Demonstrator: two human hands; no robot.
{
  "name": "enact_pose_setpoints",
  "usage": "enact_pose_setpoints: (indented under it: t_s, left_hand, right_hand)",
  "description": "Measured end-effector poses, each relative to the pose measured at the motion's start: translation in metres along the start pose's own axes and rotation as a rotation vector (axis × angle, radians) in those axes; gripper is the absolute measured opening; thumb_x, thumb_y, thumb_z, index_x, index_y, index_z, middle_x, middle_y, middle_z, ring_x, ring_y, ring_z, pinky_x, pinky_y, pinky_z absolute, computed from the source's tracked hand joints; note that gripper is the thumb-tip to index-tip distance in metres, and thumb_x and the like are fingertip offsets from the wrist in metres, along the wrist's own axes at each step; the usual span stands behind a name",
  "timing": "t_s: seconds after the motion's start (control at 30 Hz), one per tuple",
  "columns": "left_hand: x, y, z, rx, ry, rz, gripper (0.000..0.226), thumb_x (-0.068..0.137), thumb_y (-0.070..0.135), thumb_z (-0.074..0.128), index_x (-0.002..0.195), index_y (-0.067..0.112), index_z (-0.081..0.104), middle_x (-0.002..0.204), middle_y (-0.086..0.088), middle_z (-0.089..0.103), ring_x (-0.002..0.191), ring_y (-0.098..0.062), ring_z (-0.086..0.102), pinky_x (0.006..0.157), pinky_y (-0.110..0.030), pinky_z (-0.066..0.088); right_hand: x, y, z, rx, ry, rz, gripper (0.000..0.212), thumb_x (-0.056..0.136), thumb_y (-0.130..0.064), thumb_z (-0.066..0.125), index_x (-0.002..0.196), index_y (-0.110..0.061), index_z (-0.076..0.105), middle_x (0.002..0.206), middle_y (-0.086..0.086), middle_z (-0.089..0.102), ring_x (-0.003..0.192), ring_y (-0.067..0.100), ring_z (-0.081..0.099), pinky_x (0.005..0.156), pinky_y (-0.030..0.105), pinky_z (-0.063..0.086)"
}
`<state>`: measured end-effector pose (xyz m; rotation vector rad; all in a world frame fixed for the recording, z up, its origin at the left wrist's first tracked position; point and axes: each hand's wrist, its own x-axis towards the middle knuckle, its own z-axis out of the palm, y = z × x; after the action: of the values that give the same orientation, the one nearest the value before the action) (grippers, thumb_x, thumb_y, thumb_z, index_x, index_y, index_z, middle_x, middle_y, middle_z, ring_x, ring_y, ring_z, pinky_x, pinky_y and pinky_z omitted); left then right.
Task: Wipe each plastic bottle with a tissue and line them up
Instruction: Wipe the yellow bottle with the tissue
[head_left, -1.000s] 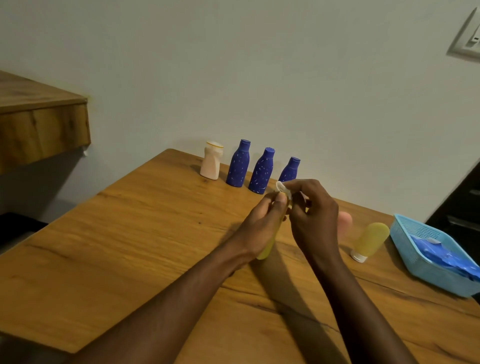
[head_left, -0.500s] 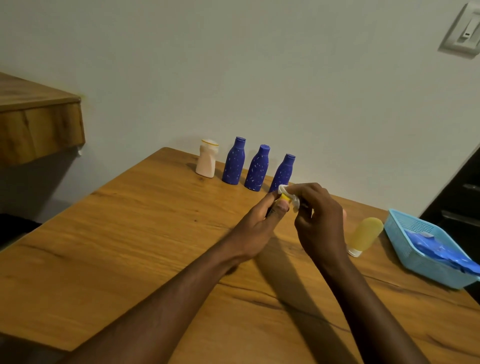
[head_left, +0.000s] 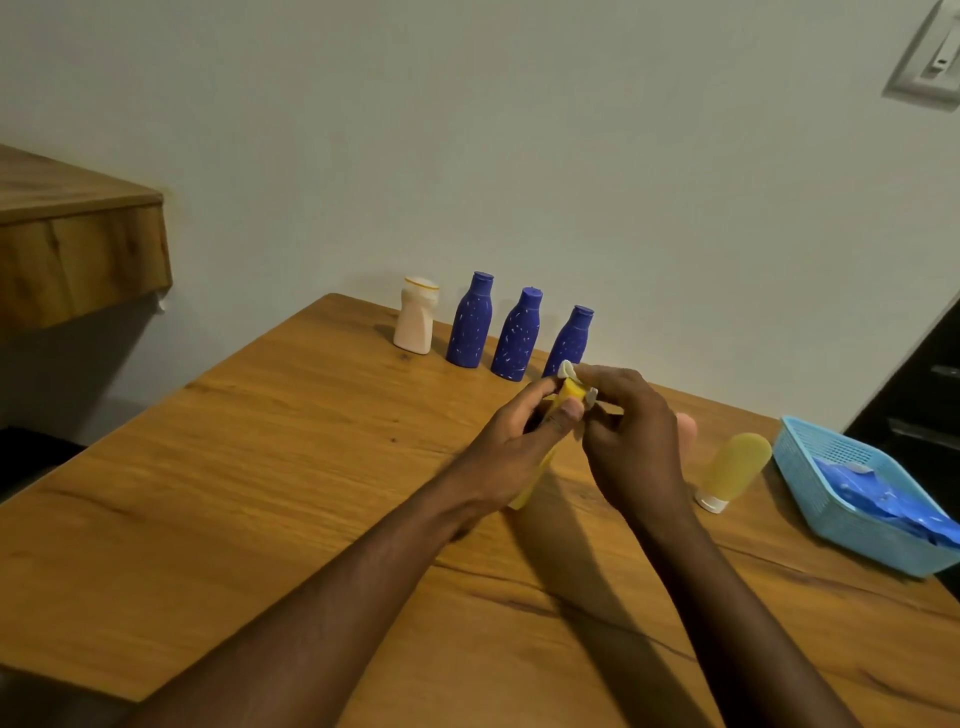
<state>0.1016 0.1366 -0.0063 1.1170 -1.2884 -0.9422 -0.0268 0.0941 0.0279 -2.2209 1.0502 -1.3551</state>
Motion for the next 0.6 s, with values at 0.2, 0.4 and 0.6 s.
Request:
enact_pose_setpoints:
  t_s: [0.2,0.4,0.6]
  left_hand:
    - [0.004,-0.006,-0.007,-0.159,0.066,-0.004,0.067,0.087,0.049,0.077,0.147,0.044,0.046,0.147,0.003,0.057,0.133,-0.017,0.056,0.11,-0.049,0.05]
    - [0.007,-0.01,-0.007,-0.128,0.133,0.03,0.072,0.076,0.037,0.09,0.136,0.044,0.052,0.134,0.004,0.066,0.124,-0.015,0.063,0.101,-0.047,0.057]
    - [0.005,-0.012,-0.003,0.021,0.182,0.09,0.074,0.079,0.029,0.089,0.137,0.048,0.045,0.143,0.005,0.058,0.129,-0.014,0.056,0.099,-0.036,0.057]
  right_hand:
    - [-0.033,-0.011,0.011,0.273,0.067,0.141,0.041,0.096,-0.008,0.063,0.135,-0.022,0.062,0.13,-0.011,0.066,0.119,-0.001,0.06,0.089,0.024,0.057]
    - [-0.038,-0.012,0.005,0.343,0.13,0.208,0.042,0.094,0.002,0.061,0.13,-0.019,0.065,0.128,-0.009,0.067,0.117,0.0,0.061,0.091,0.025,0.057]
    - [-0.03,-0.012,-0.008,0.101,0.085,-0.042,0.051,0.085,0.015,0.054,0.117,-0.021,0.07,0.112,-0.014,0.065,0.109,0.002,0.06,0.087,0.023,0.054]
